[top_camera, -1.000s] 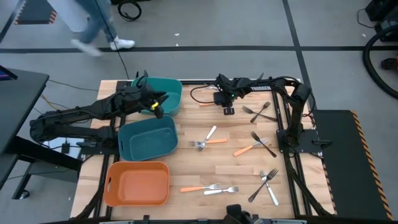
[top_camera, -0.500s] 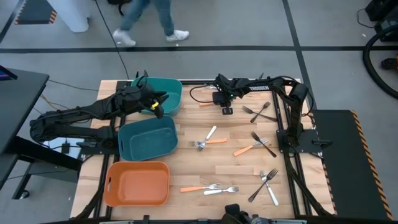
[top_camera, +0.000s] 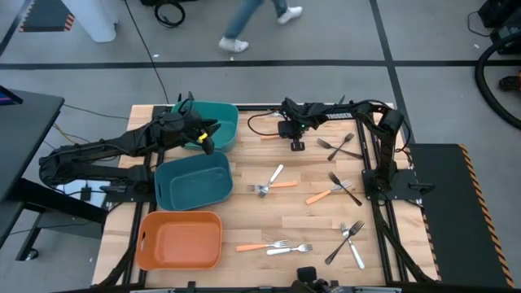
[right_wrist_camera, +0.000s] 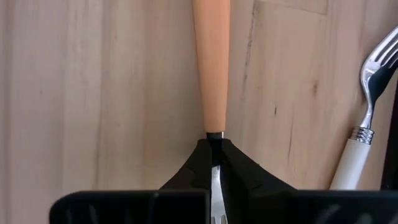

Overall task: Sort silverware by color (type)
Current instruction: Put the orange fork into the blue bin

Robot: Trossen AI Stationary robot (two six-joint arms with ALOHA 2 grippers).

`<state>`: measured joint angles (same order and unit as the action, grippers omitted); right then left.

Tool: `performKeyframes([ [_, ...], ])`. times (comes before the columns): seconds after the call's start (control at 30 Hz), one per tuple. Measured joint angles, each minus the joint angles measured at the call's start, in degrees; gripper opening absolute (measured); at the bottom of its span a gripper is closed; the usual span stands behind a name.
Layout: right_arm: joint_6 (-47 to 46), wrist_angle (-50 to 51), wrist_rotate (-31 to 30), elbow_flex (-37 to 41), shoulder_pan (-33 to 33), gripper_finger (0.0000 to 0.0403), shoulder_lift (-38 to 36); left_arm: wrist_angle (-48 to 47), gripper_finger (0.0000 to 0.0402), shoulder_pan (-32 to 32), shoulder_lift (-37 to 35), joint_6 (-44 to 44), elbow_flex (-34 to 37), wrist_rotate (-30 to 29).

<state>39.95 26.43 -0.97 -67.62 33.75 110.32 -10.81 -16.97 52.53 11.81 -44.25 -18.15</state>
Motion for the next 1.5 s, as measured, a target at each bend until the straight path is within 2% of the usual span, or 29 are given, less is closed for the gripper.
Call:
performKeyframes([
  [0.17,-3.53,4.54,-1.43,-2.04,-0.08,0.0014,0.15,0.0,0.0102,0.0,0.0,0.0,0.0,0.0],
  [0.5,-5.93,16.8,-0.6,-12.78,-0.04,0.0001,0.15,-0.02,0.0102,0.0,0.0,0.59,0.0,0.0],
  [0.9,-8.69,24.29,-0.45,-23.49,-1.01,0.0,0.24,-0.07,0.0102,-0.15,0.0,2.86,0.0,0.02],
  [1.17,-13.4,28.07,4.93,-38.36,-2.28,0.0,0.17,0.12,0.0102,-1.65,0.0,7.06,0.0,0.0],
  [1.33,-15.94,27.56,8.4,-48.64,-3.08,0.0,0.09,2.29,0.0102,-1.88,0.02,7.05,0.0,0.0],
  [1.5,-20.14,26.72,10.96,-54.53,-4.0,0.0,0.04,5.49,0.0102,-1.88,0.02,4.33,0.0,-0.02],
])
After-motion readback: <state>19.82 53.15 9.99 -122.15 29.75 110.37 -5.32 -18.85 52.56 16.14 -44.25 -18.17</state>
